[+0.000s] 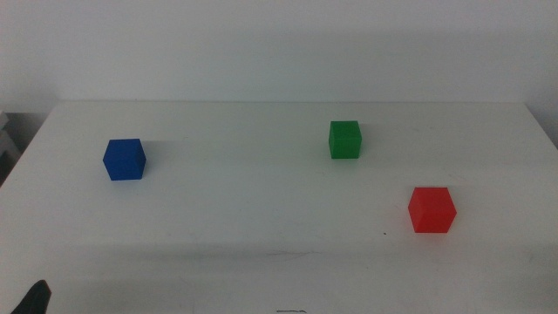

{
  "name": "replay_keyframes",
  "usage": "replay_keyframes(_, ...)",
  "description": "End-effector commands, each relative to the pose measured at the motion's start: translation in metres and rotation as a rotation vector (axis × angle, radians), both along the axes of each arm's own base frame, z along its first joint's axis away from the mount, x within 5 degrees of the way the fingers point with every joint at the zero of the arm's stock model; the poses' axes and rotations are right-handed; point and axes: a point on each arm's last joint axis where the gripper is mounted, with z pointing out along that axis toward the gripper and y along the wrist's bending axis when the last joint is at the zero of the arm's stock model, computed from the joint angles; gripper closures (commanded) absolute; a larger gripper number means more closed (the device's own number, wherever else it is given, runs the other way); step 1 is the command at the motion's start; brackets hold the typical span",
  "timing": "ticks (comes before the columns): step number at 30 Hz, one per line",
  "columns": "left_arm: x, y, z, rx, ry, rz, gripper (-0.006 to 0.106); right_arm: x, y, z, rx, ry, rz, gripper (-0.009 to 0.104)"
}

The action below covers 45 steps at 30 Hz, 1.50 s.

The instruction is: Stack red cubes first, then green, then blue cubes in a specific spot.

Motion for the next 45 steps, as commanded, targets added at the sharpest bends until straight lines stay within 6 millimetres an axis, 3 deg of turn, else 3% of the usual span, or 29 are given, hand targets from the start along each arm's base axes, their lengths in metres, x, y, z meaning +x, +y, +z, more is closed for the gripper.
replay_keyframes(1, 0.0, -0.001, 0.01, -0.015, -0.105, -0.008, 0.009, -0.002, 0.0, 0.016, 0.023, -0.137, -0.002, 0.001)
replay_keyframes(12, 0.0, -0.001, 0.01, -0.015, -0.105, -0.008, 0.009, -0.002, 0.0, 0.015, -0.021, -0.127, -0.004, 0.001)
replay_keyframes(17, 0.0, -0.001, 0.01, -0.015, -0.105, -0.008, 0.009, 0.009, 0.0, 0.052, 0.084, -0.073, -0.005, 0.001)
replay_keyframes(24, 0.0, -0.001, 0.01, -0.015, -0.105, -0.008, 0.009, 0.062, 0.001, 0.122, 0.162, 0.461, -0.022, 0.001)
replay_keyframes(28, 0.0, -0.001, 0.01, -0.015, -0.105, -0.008, 0.009, 0.092, 0.001, 0.141, 0.167, 0.628, -0.031, 0.001)
replay_keyframes(37, 0.0, -0.001, 0.01, -0.015, -0.105, -0.008, 0.009, 0.149, 0.004, 0.139, 0.199, 0.691, 0.0, 0.001)
replay_keyframes(45, 0.0, -0.001, 0.01, -0.015, -0.105, -0.008, 0.009, 0.189, 0.034, 0.144, 0.057, 0.743, 0.267, 0.001)
